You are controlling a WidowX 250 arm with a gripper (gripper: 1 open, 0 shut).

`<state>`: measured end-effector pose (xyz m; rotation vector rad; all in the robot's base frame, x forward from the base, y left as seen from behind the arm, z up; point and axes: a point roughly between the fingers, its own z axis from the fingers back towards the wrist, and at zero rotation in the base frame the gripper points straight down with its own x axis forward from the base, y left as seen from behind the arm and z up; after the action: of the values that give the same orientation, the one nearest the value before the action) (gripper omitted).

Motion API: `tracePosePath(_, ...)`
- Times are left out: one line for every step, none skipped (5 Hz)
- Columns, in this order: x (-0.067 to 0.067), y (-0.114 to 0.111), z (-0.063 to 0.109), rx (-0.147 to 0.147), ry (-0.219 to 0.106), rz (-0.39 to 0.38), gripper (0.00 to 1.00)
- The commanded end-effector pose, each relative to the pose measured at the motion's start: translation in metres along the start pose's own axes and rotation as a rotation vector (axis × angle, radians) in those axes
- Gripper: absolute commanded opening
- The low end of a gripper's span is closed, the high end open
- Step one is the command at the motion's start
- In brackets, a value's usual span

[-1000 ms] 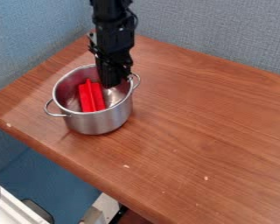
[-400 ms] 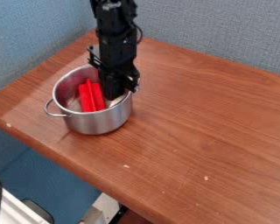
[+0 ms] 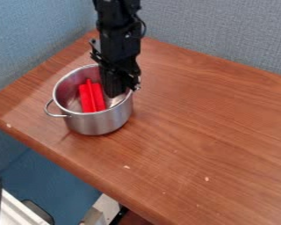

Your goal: Put the red object in the metal pot

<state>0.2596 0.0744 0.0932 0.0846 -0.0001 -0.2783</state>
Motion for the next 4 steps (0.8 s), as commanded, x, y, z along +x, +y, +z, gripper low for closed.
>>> tracePosePath(-0.008, 0.013, 0.027, 0.047, -0.049, 0.029, 0.00)
tracePosePath(-0.007, 0.020, 0.047, 0.052, -0.070, 0.151, 0.00)
tracePosePath(-0.004, 0.024, 0.069, 0.061, -0.086, 0.273, 0.00)
tracePosePath(0.002, 0.015, 0.093, 0.078, -0.141, 0.225, 0.00)
